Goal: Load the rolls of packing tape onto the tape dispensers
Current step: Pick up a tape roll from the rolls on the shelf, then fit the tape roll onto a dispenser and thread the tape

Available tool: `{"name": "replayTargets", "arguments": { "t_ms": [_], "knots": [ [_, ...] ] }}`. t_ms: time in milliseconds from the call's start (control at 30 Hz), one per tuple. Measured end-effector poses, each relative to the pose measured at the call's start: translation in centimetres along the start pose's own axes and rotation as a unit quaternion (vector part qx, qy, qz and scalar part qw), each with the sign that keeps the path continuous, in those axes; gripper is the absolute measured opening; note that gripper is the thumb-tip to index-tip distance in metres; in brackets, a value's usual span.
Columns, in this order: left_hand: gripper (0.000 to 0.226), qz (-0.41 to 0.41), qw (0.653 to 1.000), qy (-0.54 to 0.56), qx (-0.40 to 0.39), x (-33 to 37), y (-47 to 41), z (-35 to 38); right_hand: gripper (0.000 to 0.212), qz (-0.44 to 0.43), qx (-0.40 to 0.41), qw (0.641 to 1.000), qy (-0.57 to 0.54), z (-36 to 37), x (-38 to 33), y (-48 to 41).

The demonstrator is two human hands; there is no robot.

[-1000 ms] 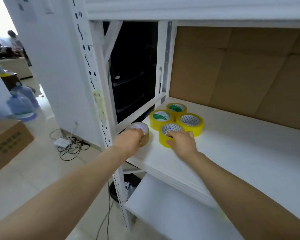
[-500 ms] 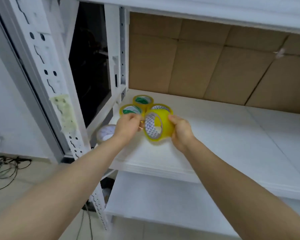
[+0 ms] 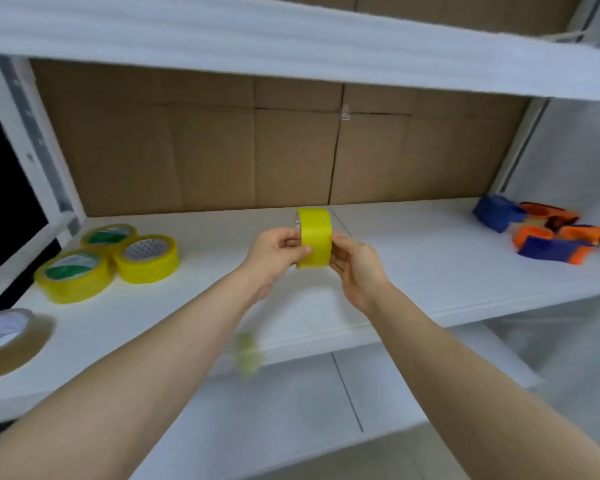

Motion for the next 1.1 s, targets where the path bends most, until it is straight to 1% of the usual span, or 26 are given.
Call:
{"name": "replayTargets", "arguments": {
  "t_ms": [67, 133, 200, 333, 433, 533, 600, 667, 733, 800, 867, 933, 1000, 1033, 1100],
  "knots": [
    [0.032, 0.012, 0.999, -0.016, -0.031, 1.3, -1.3, 6.0, 0.017, -0.033, 0.033, 0.999, 0.016, -5.9, -3.0, 0.0],
    [0.034, 0.022, 0.998, -0.025, -0.055, 2.4, -2.5, 12.0, 0.016, -0.067, 0.053, 0.995, 0.051, -11.5, -5.7, 0.5],
    [0.031, 0.023, 0.997, -0.011, -0.074, 3.3, -3.2, 17.6, 0.014, -0.086, 0.082, 0.990, 0.077, -16.6, -8.0, 1.3],
    [0.008, -0.027, 0.993, 0.053, -0.106, 4.4, -4.6, 27.2, 0.022, -0.083, 0.130, 0.982, 0.108, -25.7, -10.7, 2.3],
    [0.007, -0.076, 0.985, 0.113, -0.110, 4.9, -6.3, 33.0, 0.034, -0.072, 0.159, 0.974, 0.147, -31.2, -12.3, 3.1],
    [0.005, -0.086, 0.978, 0.127, -0.138, 5.4, -8.2, 38.3, 0.035, -0.066, 0.189, 0.968, 0.152, -35.8, -13.8, 3.4],
    [0.006, -0.065, 0.979, 0.102, -0.163, 5.9, -9.4, 41.6, 0.032, -0.062, 0.217, 0.964, 0.143, -38.9, -15.0, 3.0],
    [0.013, -0.033, 0.982, 0.033, -0.185, 6.3, -10.6, 44.5, 0.030, -0.064, 0.235, 0.963, 0.119, -41.6, -16.0, 2.2],
    [0.012, -0.007, 0.979, -0.001, -0.206, 6.6, -11.9, 47.1, 0.032, -0.078, 0.251, 0.957, 0.123, -44.2, -17.1, 1.0],
    [0.010, 0.011, 0.976, 0.016, -0.219, 6.8, -13.8, 49.5, 0.032, -0.094, 0.254, 0.953, 0.134, -46.6, -18.3, -0.5],
    [0.014, 0.012, 0.973, 0.049, -0.225, 7.3, -15.8, 51.5, 0.031, -0.105, 0.242, 0.954, 0.140, -48.6, -19.5, -2.2],
    [0.018, -0.026, 0.970, 0.097, -0.220, 7.5, -18.2, 53.4, 0.028, -0.110, 0.222, 0.954, 0.169, -50.2, -21.0, -4.0],
    [0.023, -0.082, 0.962, 0.159, -0.206, 7.4, -20.3, 55.0, 0.028, -0.119, 0.204, 0.942, 0.239, -51.6, -22.4, -5.7],
    [0.022, -0.102, 0.956, 0.187, -0.203, 7.5, -21.4, 55.8, 0.028, -0.124, 0.193, 0.934, 0.273, -52.2, -23.1, -6.5],
    [0.015, -0.108, 0.949, 0.209, -0.208, 7.9, -23.2, 57.4, 0.021, -0.127, 0.175, 0.928, 0.303, -53.6, -24.1, -7.8]
  ]
}}
Point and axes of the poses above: each hand's wrist, its own y-axis away from the middle knuckle, its own z-axis out of the palm, x = y × z, the point moved 7 cm from there along -y, towards the middle knuckle, and after that the axes turned 7 degrees about -y, right-handed, at the moved point
